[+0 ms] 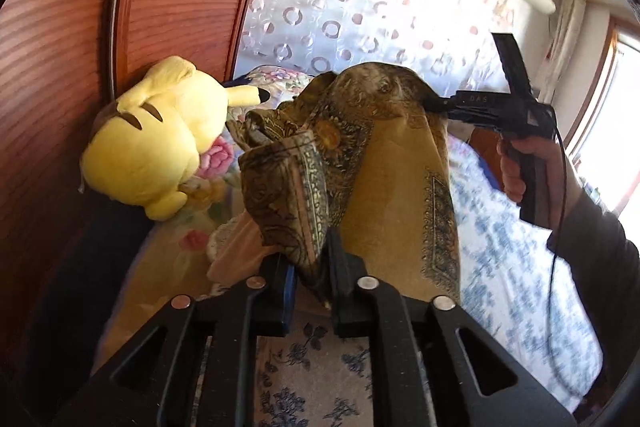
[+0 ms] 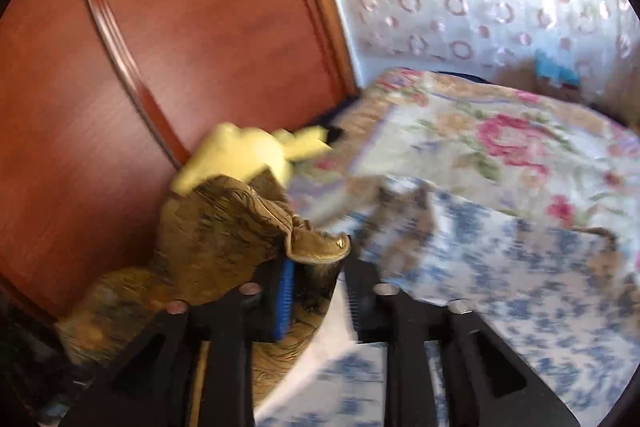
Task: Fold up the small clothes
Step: 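Lower the bundle beside the yellow plush toy and open the left tool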
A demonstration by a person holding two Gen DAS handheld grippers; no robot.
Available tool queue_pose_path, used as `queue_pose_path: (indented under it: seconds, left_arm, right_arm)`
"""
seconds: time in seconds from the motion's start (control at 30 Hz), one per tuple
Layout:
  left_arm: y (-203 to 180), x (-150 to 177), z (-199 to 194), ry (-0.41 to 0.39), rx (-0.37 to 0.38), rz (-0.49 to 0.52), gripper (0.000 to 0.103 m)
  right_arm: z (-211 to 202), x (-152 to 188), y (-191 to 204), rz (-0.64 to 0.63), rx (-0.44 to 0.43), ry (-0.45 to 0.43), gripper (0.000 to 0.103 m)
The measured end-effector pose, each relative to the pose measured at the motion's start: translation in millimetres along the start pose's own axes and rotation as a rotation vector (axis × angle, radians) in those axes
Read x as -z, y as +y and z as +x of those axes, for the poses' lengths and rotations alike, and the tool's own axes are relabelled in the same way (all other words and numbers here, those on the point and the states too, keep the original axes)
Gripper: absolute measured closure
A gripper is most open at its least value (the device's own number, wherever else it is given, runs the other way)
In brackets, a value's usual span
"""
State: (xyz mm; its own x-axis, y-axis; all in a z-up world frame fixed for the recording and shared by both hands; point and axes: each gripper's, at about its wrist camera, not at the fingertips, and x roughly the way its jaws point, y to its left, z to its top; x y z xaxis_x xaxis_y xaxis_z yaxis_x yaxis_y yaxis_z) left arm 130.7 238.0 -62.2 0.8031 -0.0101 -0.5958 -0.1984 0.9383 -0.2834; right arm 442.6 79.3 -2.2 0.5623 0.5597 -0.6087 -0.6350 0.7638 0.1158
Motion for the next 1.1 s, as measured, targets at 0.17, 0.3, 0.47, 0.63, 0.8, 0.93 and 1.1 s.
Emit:
queue_pose_path:
  seconds: [0.17, 0.3, 0.47, 0.63, 0.8, 0.93, 1.1]
  left_arm:
    - [-7, 1, -18, -0.034, -0.039, 0.061, 0.053]
    - [-21, 0, -39, -0.080, -0.047, 0.110, 0.021]
    - [-51, 5, -55, -0.104, -0.040, 0.181, 0.018]
    - [-83, 12, -63, -0.109, -0.001, 0.225, 0.018]
    - [-123, 22, -69, -0.109, 0.031, 0.265, 0.018]
    - [-153, 29, -75, -0.111, 0.070, 0.294, 0.018]
    - [-186, 37, -86, -0.122, 0.100, 0.331, 0.018]
  right_arm:
    - [-5, 6, -12, 0.020, 0.054, -0.040, 0.053]
    - [-46, 27, -10, -0.012, 0.078, -0.083, 0.053]
    - [-102, 73, -3, -0.031, 0.096, -0.136, 0.052]
    - [-168, 121, 14, -0.063, 0.124, -0.188, 0.046]
    - [-224, 175, 18, -0.054, 0.150, -0.229, 0.038]
    - [-260, 208, 18, -0.013, 0.195, -0.263, 0.032]
    - [-300, 240, 26, 0.013, 0.241, -0.298, 0.031]
